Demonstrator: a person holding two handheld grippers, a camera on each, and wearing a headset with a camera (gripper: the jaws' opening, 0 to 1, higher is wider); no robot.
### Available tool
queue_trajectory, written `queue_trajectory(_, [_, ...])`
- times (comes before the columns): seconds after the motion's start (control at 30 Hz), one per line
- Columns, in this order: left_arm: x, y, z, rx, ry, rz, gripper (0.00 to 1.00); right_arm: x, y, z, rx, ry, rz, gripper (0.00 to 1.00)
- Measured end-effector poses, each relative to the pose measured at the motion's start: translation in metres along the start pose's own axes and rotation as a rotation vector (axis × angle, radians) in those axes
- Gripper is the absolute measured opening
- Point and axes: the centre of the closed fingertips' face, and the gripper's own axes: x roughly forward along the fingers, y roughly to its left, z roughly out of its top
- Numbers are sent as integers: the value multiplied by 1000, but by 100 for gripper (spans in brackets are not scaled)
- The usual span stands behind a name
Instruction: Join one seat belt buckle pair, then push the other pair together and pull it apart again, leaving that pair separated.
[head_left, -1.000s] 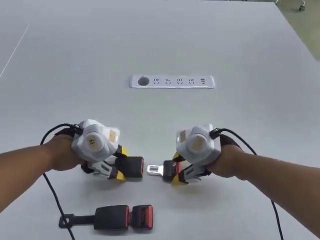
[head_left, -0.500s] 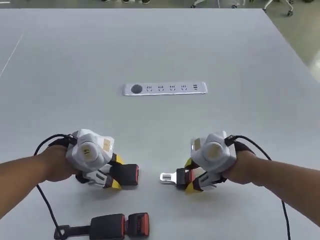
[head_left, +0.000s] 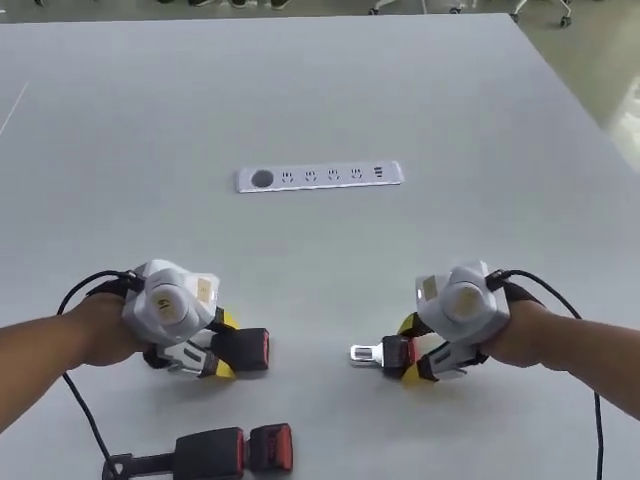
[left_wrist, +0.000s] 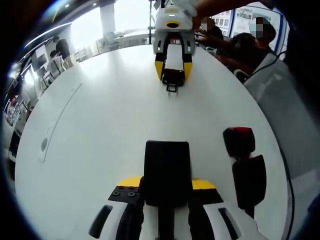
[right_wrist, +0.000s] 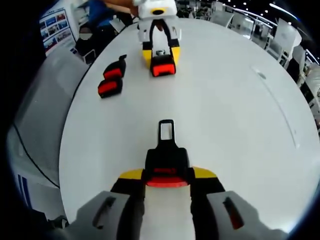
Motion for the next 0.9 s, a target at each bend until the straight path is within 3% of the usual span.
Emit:
queue_trajectory(0.3, [-1, -1, 1, 2, 12, 1, 34, -8, -1, -17, -1, 22, -8, 36])
queue_trajectory(0.43, [0, -2, 1, 2, 23, 2, 34, -10, -2, -23, -45, 45, -19, 36])
queue_trajectory(0.83, [1, -1, 2, -4, 58, 9, 35, -9, -4, -21, 1, 38, -39, 37])
queue_trajectory(0.9, [1, -5, 3, -28, 70, -1, 39, -9, -3, -20, 38, 32, -49, 47])
